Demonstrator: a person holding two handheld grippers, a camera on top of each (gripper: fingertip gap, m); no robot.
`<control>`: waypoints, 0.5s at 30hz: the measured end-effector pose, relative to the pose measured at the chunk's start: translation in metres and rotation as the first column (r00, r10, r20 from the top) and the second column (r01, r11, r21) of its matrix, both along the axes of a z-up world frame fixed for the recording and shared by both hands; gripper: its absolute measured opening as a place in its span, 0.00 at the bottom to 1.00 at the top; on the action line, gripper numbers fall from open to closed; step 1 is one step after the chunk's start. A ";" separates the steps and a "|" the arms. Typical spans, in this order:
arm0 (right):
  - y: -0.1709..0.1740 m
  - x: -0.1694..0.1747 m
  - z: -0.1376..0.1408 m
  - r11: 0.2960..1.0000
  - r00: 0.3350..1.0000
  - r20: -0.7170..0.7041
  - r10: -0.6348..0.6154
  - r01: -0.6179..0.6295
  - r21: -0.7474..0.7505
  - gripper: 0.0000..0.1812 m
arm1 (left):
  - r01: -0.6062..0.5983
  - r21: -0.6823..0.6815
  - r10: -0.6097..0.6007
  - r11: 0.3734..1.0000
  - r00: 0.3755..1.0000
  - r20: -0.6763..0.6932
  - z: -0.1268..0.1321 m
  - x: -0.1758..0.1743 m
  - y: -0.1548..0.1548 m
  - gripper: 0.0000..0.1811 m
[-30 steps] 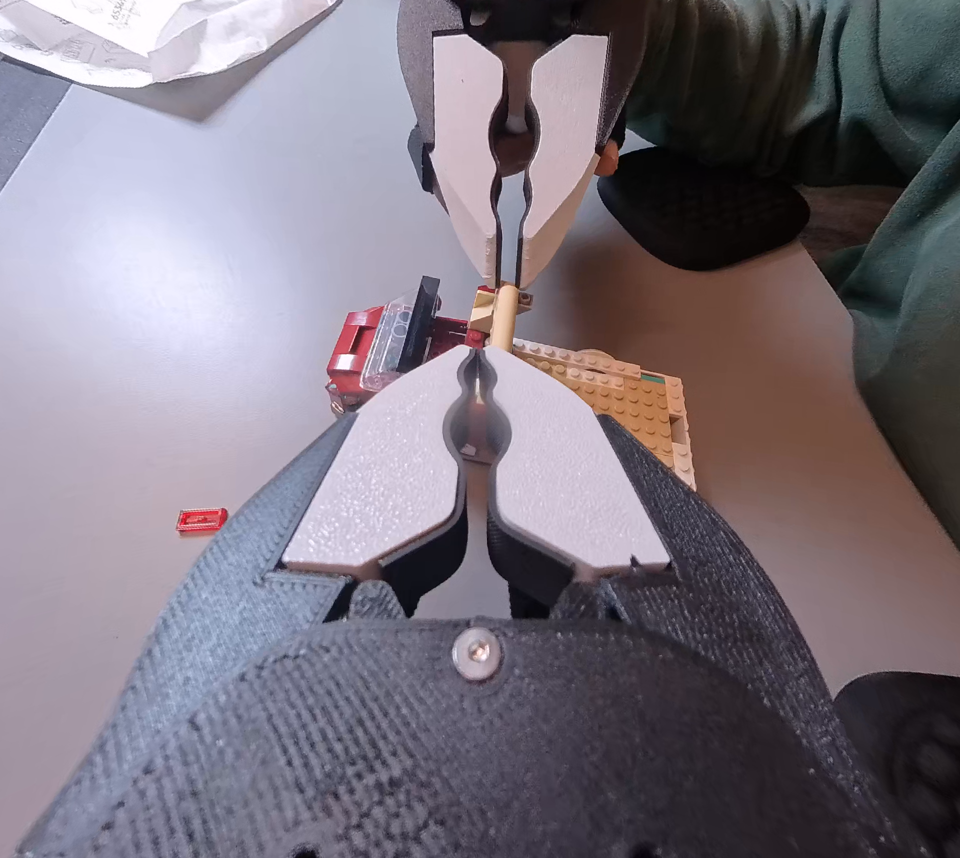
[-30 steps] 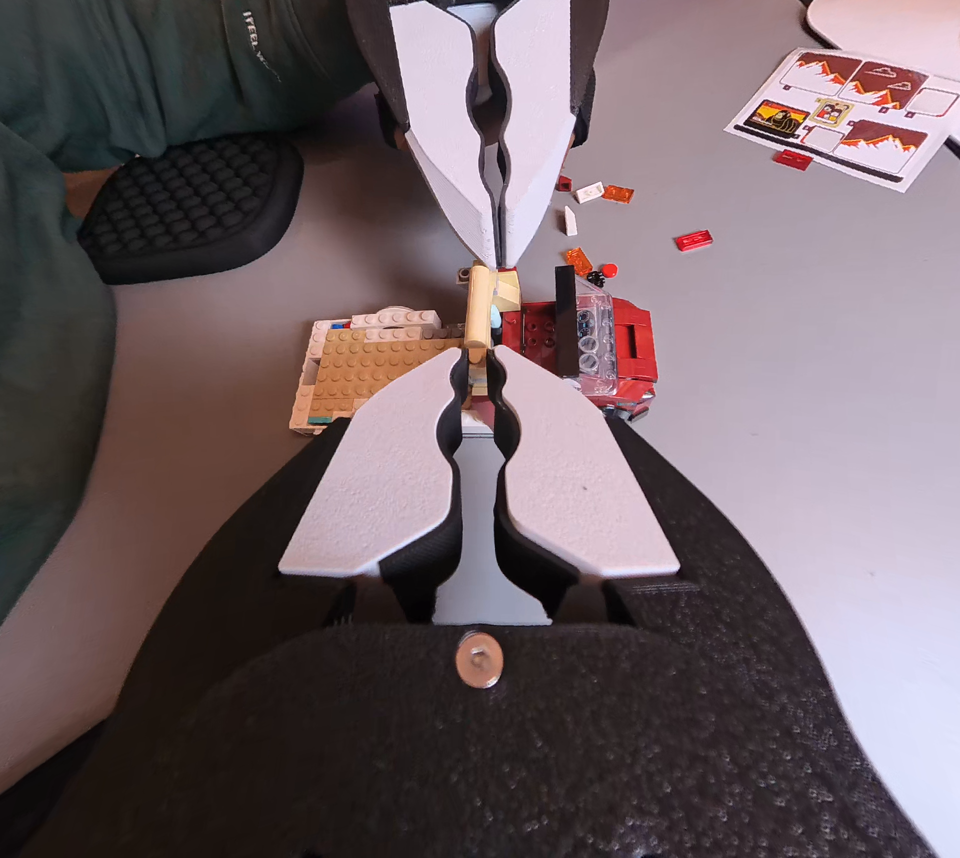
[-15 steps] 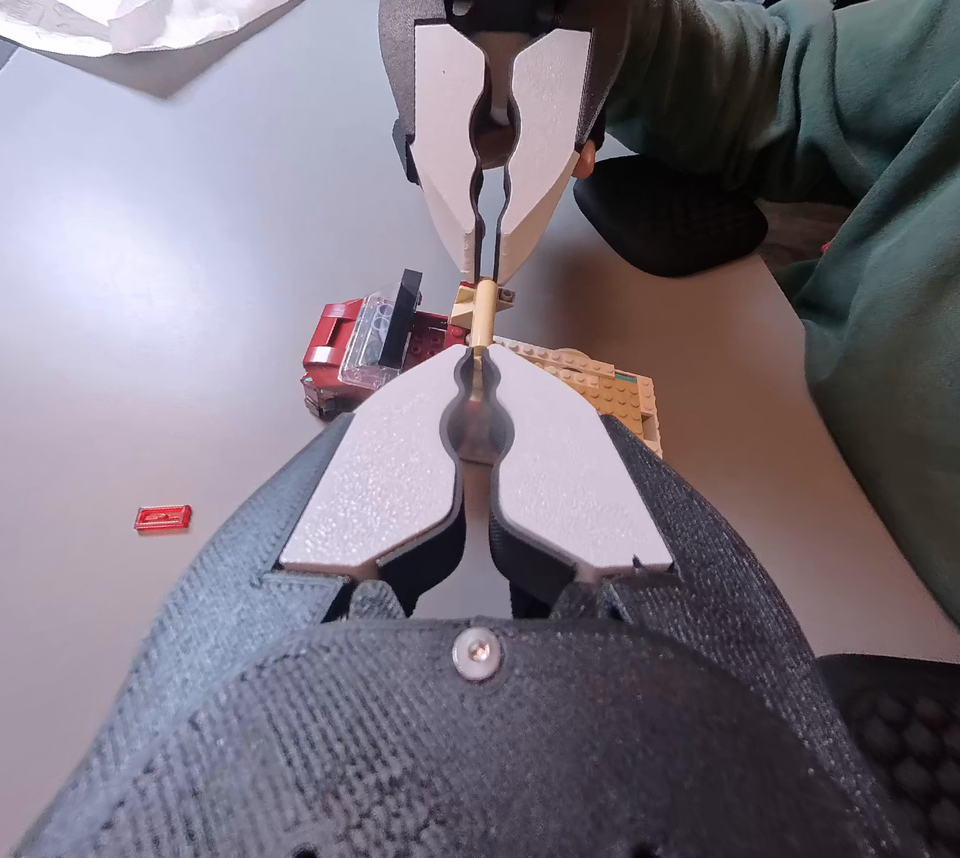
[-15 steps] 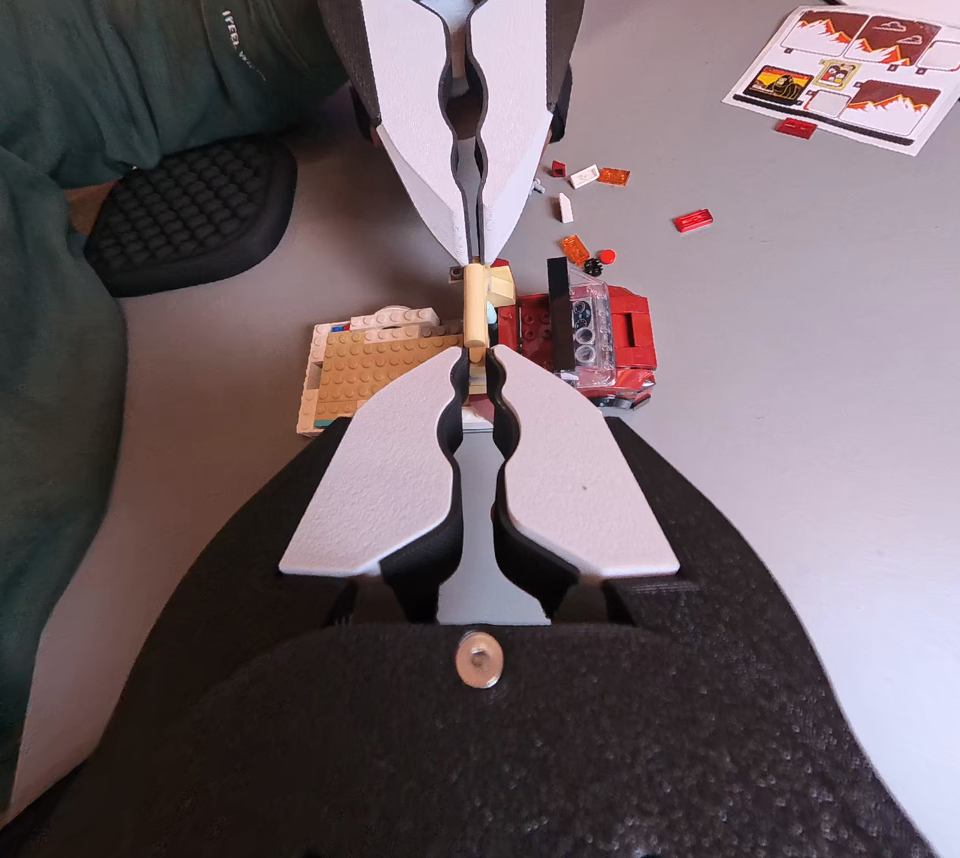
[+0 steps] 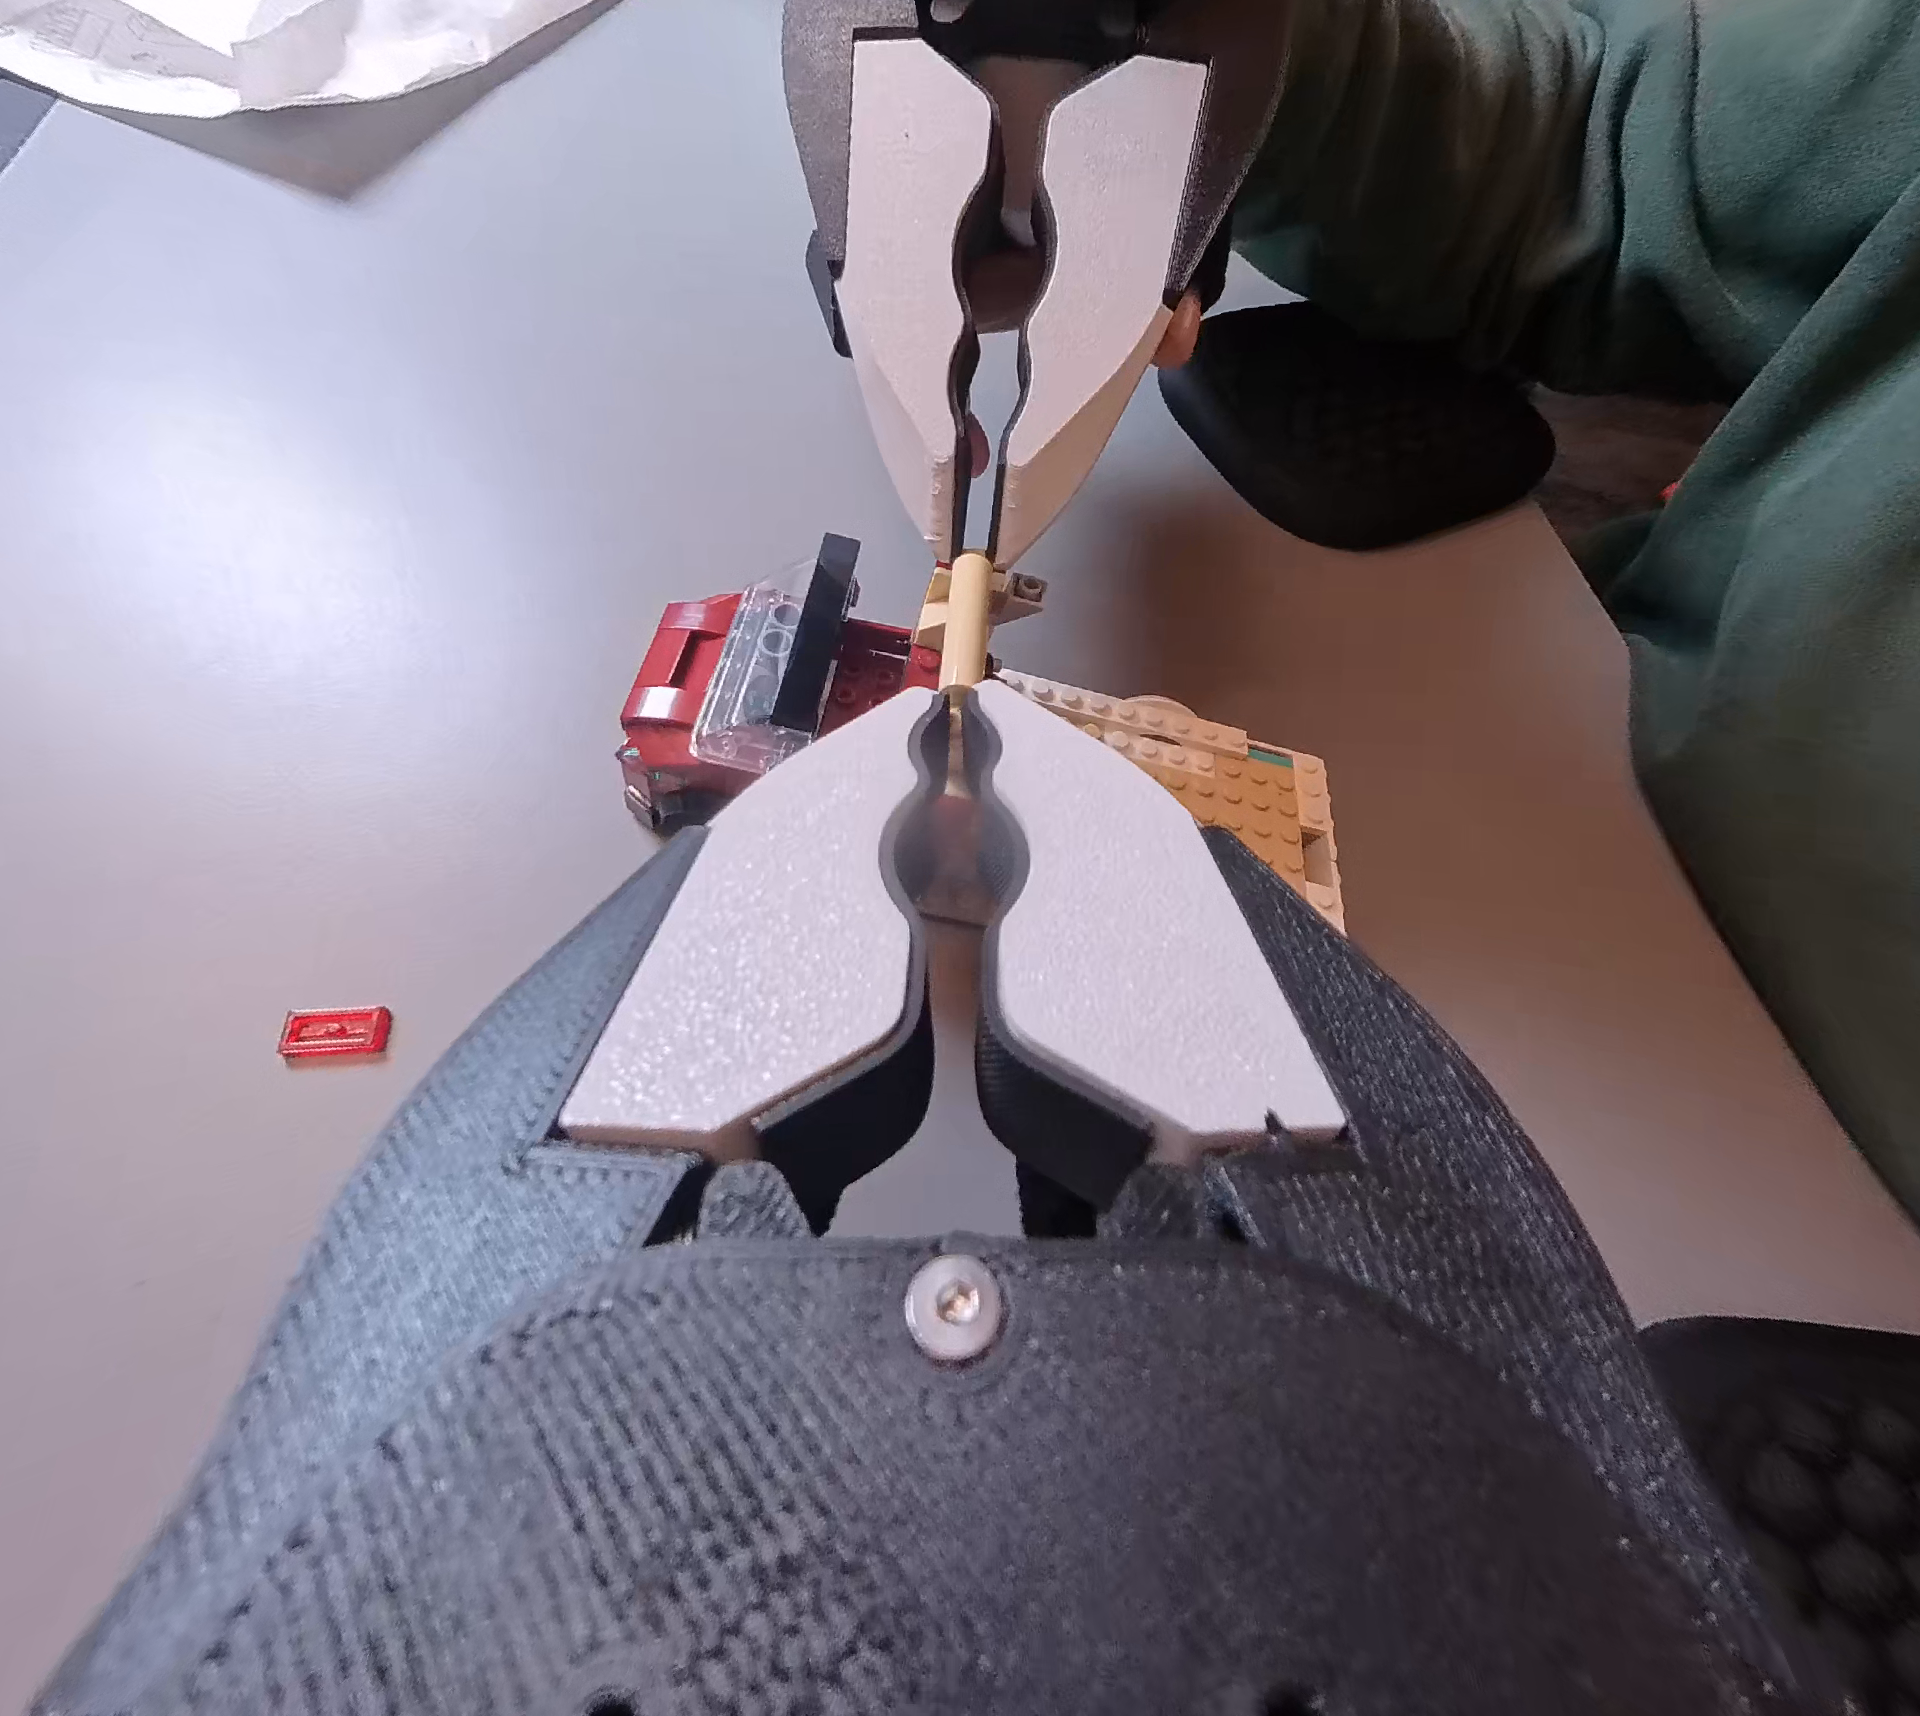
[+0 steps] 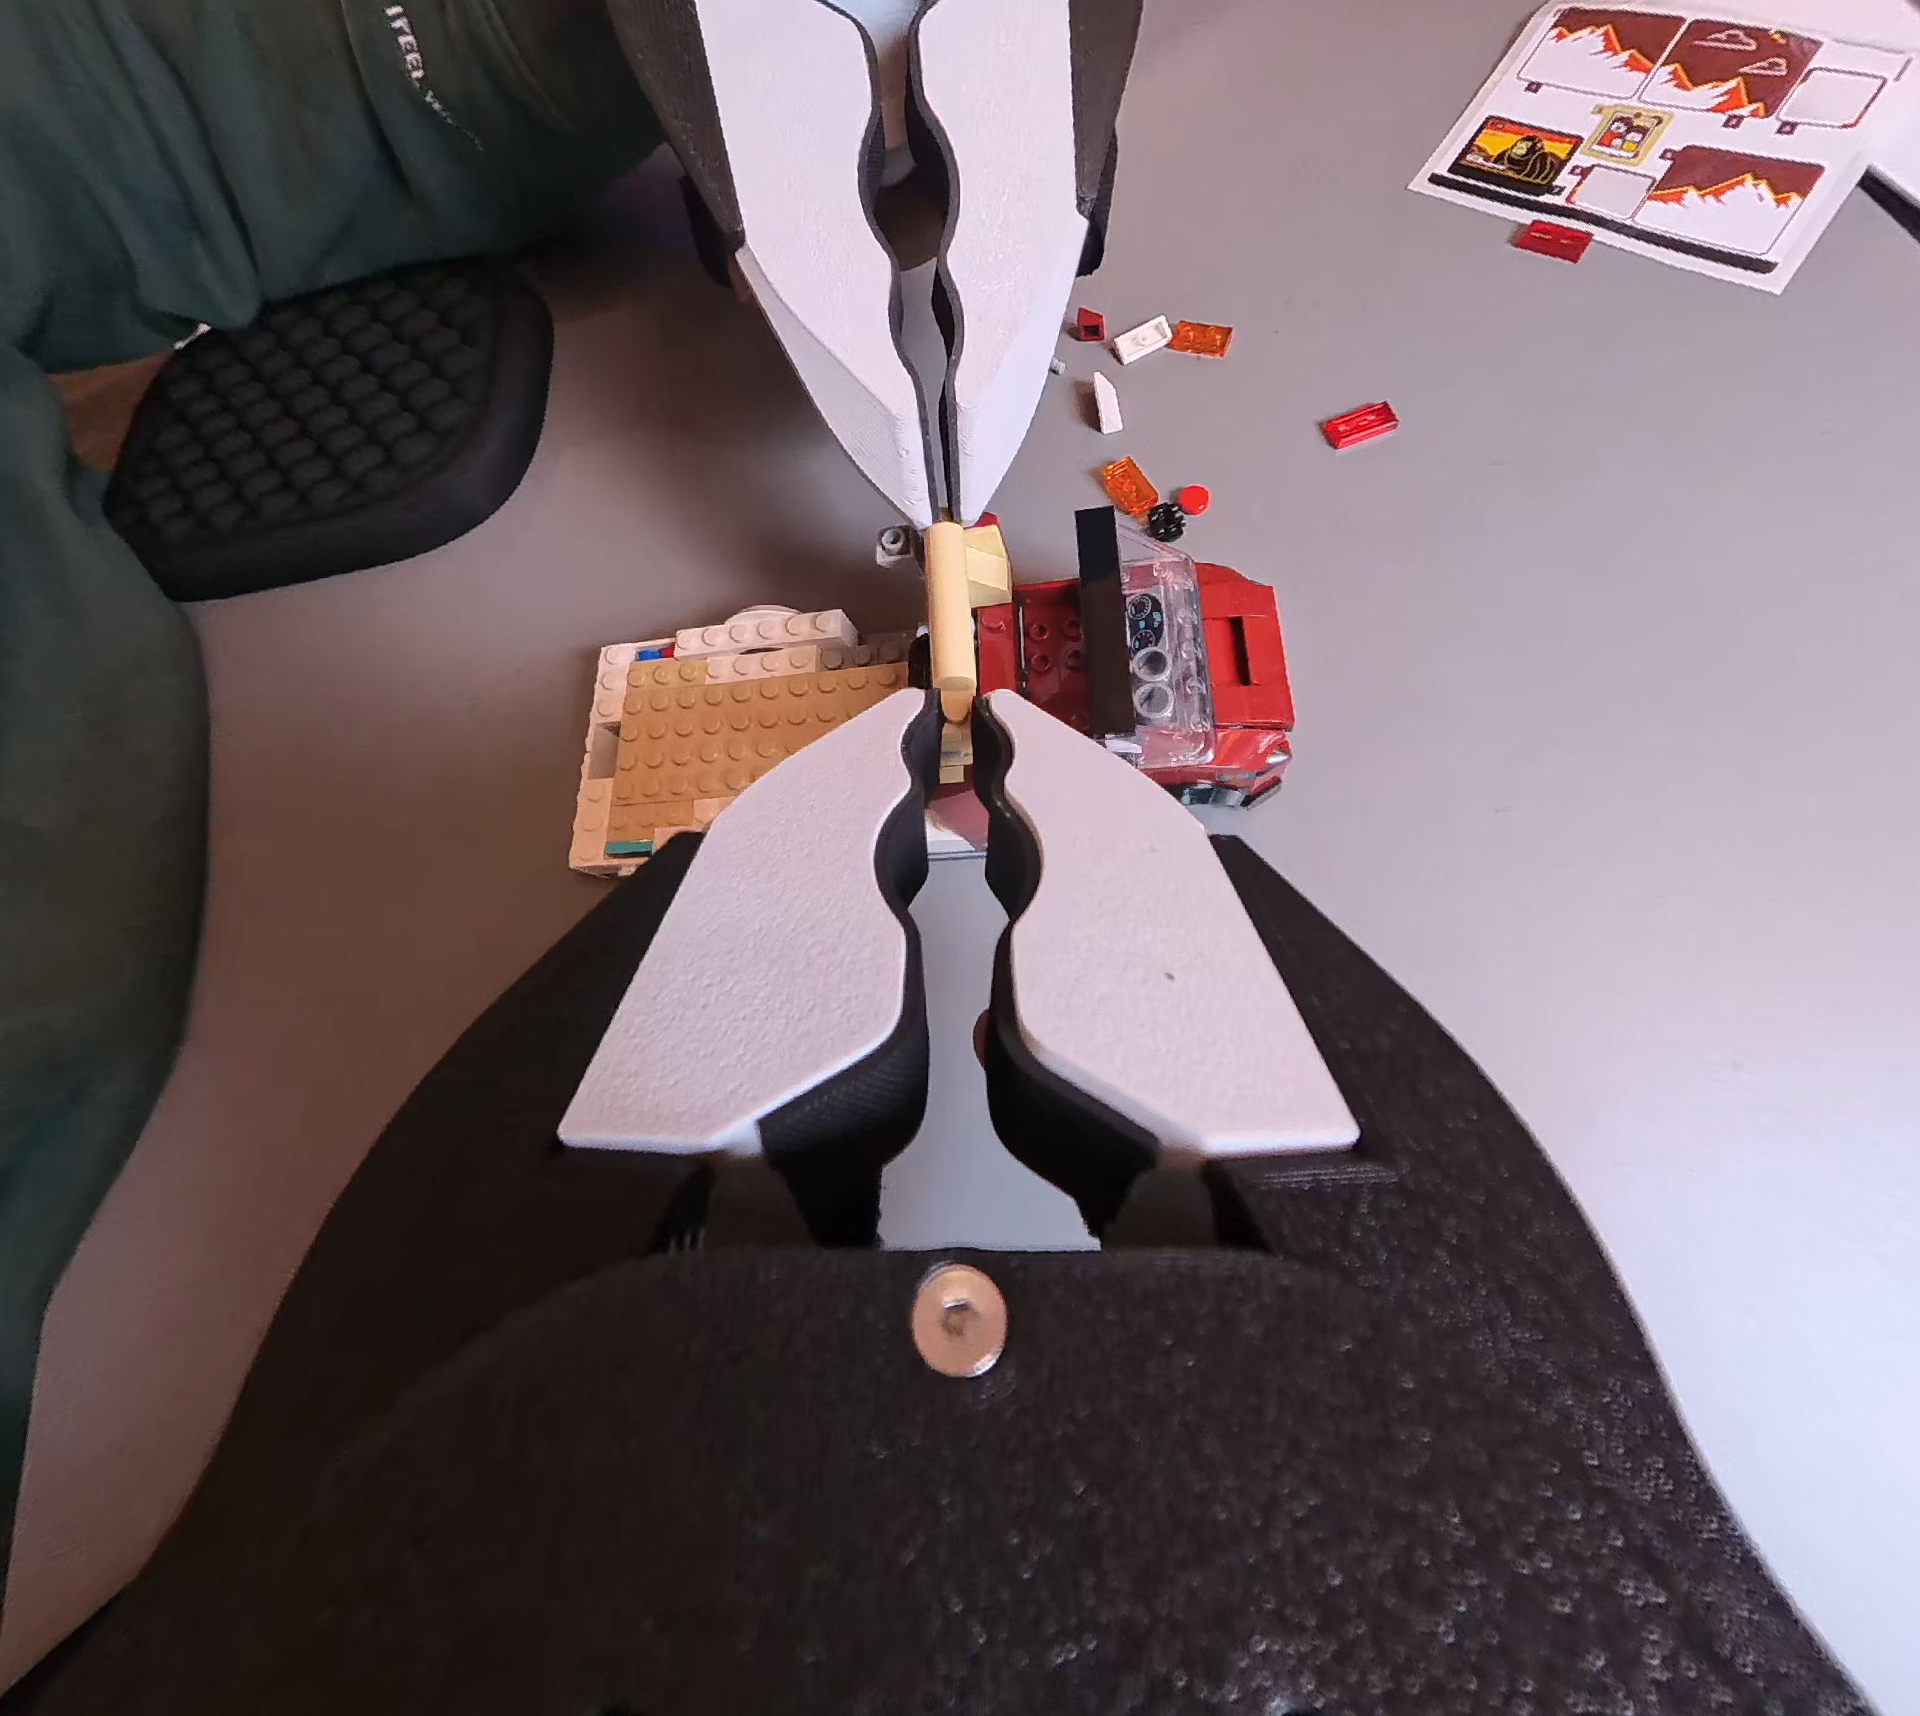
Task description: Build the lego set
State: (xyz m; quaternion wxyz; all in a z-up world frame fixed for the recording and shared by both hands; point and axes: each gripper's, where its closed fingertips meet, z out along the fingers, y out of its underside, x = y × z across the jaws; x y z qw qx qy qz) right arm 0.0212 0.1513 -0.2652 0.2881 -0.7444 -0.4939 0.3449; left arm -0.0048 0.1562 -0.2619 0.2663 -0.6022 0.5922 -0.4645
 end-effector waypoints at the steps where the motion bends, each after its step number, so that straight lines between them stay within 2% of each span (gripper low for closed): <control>1: -0.001 0.000 0.000 1.000 1.000 0.004 0.001 -0.001 0.006 0.03 | 0.003 -0.001 -0.003 1.000 1.000 0.001 0.000 0.000 -0.001 0.02; 15: -0.006 0.000 0.000 0.986 0.996 0.088 -0.021 0.006 0.167 0.03 | 0.008 0.073 -0.009 0.997 1.000 0.015 0.000 0.000 -0.005 0.02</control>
